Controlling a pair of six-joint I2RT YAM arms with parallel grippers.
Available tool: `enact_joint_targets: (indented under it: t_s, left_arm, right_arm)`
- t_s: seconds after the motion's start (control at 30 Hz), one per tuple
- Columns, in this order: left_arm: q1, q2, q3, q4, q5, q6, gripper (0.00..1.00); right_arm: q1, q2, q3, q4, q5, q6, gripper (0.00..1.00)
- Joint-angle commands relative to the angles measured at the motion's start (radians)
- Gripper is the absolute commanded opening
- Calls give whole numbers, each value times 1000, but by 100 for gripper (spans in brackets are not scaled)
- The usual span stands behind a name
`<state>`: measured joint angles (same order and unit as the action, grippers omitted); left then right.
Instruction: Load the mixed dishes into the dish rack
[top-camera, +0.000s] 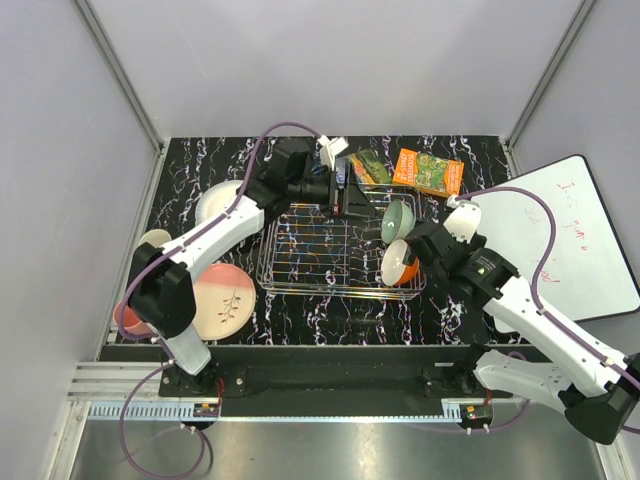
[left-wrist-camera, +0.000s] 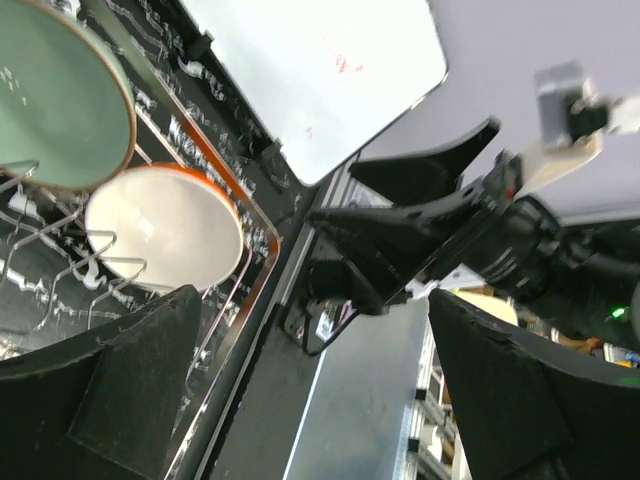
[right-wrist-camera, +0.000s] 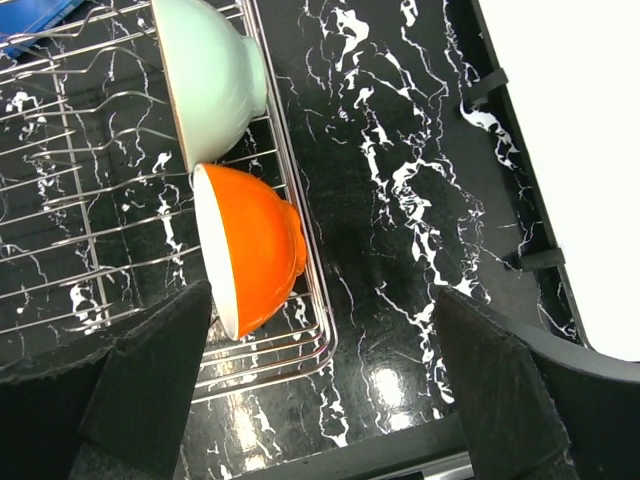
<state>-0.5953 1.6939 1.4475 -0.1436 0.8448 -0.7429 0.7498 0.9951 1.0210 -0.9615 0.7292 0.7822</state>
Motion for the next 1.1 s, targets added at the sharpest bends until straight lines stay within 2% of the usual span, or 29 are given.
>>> enact_joint_targets:
  t_s: [0.0, 0.03, 0.07, 0.1, 0.17, 0.2, 0.3, 0.37, 0.43, 0.5, 0.57, 0.6, 0.63, 0.7, 0.77, 0.83, 0.87, 0.93, 0.97, 1.07]
  left_arm:
    - [31, -46, 2, -97, 8, 152, 99]
    - [43, -59, 23, -137, -6, 192, 99]
    - [70, -60, 52, -189, -41, 300, 99]
    - [86, -57, 136, -335, -64, 365, 99]
    - [144, -33, 242, -497, -184, 536, 99]
    - [167, -8, 343, -624, -231, 575, 99]
    - [276, 41, 541, -811, -380, 703, 99]
    - [352, 43, 588, -846, -475, 727, 99]
    - [402, 18, 574, -840, -478, 737, 99]
    - [451, 15, 556, -837, -450, 778, 99]
    - [457, 21, 547, -852, -545, 836, 98]
    - [456, 26, 536, -853, -596, 853, 93]
    - [456, 29, 525, -855, -651, 875, 81]
    - [457, 17, 463, -850, -780, 931, 77]
    - [457, -9, 340, -835, -843, 1011, 77]
    - [459, -101, 210, -788, -875, 1074, 78]
    - [459, -138, 76, -731, -903, 1138, 79]
    - [459, -252, -56, -668, -940, 1244, 79]
    - [459, -319, -169, -606, -973, 1278, 80]
    - [459, -407, -329, -519, -986, 1393, 82]
  right_arm:
    - [2, -1, 11, 14, -7, 26, 100]
    - [2, 5, 23, 7, 1, 16, 100]
    - [2, 11, 34, 0, 12, 9, 100]
    - [2, 16, 47, -15, 39, 2, 100]
    - [2, 22, 89, -5, 76, -41, 100]
    - [2, 13, 118, 12, 82, -56, 100]
    - [2, -50, 110, 138, 64, -52, 100]
    - [0, -94, 76, 244, -63, -63, 100]
    - [-1, -148, 9, 306, -128, -124, 100]
    - [-1, -158, -28, 326, -114, -138, 100]
    - [-3, -135, -21, 290, -106, -161, 93]
    - [-1, -107, -1, 271, -106, -164, 84]
    - [-1, -93, 8, 255, -96, -159, 81]
    - [-1, -58, 31, 193, -64, -146, 81]
    - [-3, -52, 40, 162, -45, -130, 84]
    - [-1, -67, 36, 158, -39, -127, 86]
    - [0, -75, 31, 159, -30, -127, 86]
    - [-1, -96, 21, 167, -24, -130, 86]
    - [-3, -102, 19, 167, -16, -130, 86]
    - [0, -96, 13, 171, -17, -135, 87]
